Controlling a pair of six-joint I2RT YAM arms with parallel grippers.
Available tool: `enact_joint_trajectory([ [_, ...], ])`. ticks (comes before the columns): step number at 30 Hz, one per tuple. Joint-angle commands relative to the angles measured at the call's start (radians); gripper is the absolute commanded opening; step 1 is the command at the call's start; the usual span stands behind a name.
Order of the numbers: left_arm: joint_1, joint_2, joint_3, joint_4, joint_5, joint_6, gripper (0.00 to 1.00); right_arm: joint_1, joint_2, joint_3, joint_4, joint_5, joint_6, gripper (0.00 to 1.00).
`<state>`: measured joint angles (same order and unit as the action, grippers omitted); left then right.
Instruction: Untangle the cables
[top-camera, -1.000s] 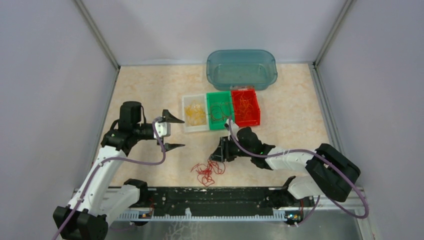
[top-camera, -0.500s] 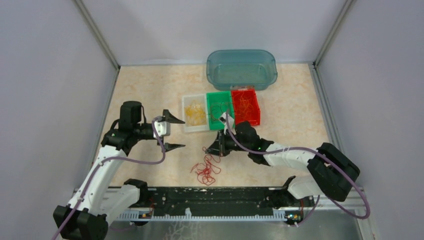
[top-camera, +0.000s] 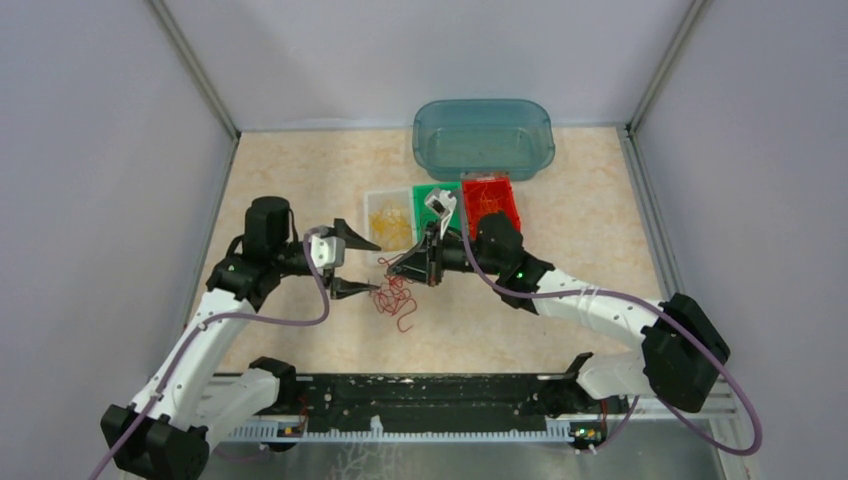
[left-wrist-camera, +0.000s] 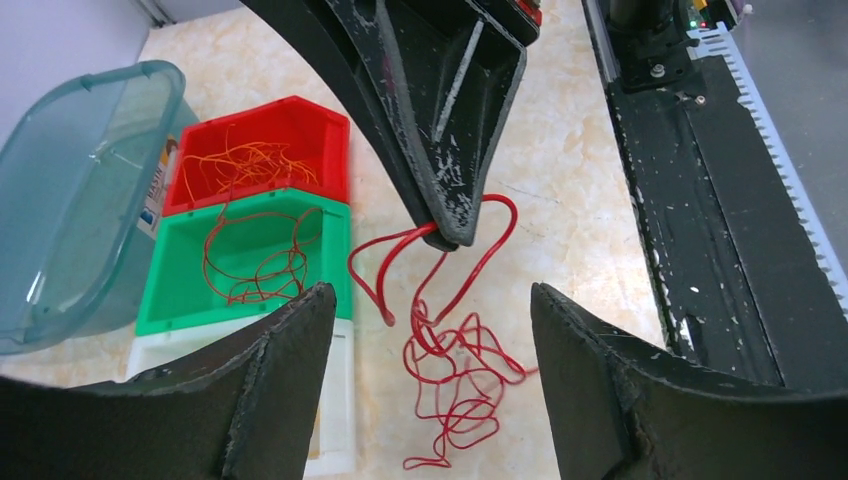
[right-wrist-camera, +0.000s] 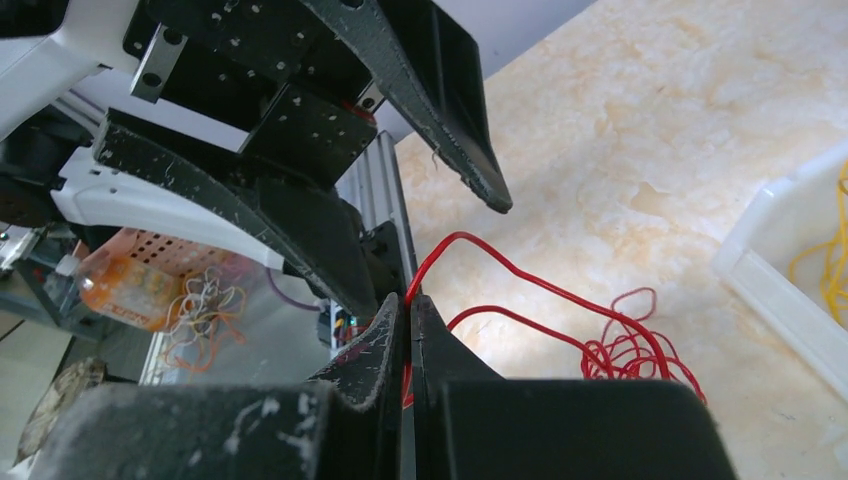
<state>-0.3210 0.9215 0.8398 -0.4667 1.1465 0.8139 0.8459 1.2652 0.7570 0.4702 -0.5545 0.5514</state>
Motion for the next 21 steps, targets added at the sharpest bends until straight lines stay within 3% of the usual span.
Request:
enact_joint_trajectory([
  [1, -0.008, -0.001, 0.040, 0.012, 0.017, 0.026, 0.76, -0.002, -0.005, 0.051, 0.074, -0.075, -0.015, 0.00],
  [4, -0.017, 0.015, 0.046, -0.002, 0.028, 0.020, 0.70, 0.003, -0.002, 0.050, 0.105, -0.090, -0.004, 0.00],
  [8, -0.052, 0.023, 0.052, -0.003, 0.018, 0.012, 0.55, 0.006, 0.011, 0.073, 0.121, -0.097, 0.007, 0.00],
  [14, -0.081, 0.030, 0.066, -0.004, -0.020, 0.005, 0.27, 0.009, 0.024, 0.090, 0.156, -0.109, 0.031, 0.00],
  [17, -0.081, 0.029, 0.073, -0.003, -0.076, 0.015, 0.08, 0.011, 0.011, 0.065, 0.161, -0.101, 0.026, 0.01],
  [21, -0.082, -0.005, 0.079, 0.061, -0.164, 0.030, 0.00, 0.009, -0.050, -0.029, 0.163, -0.022, -0.021, 0.40],
])
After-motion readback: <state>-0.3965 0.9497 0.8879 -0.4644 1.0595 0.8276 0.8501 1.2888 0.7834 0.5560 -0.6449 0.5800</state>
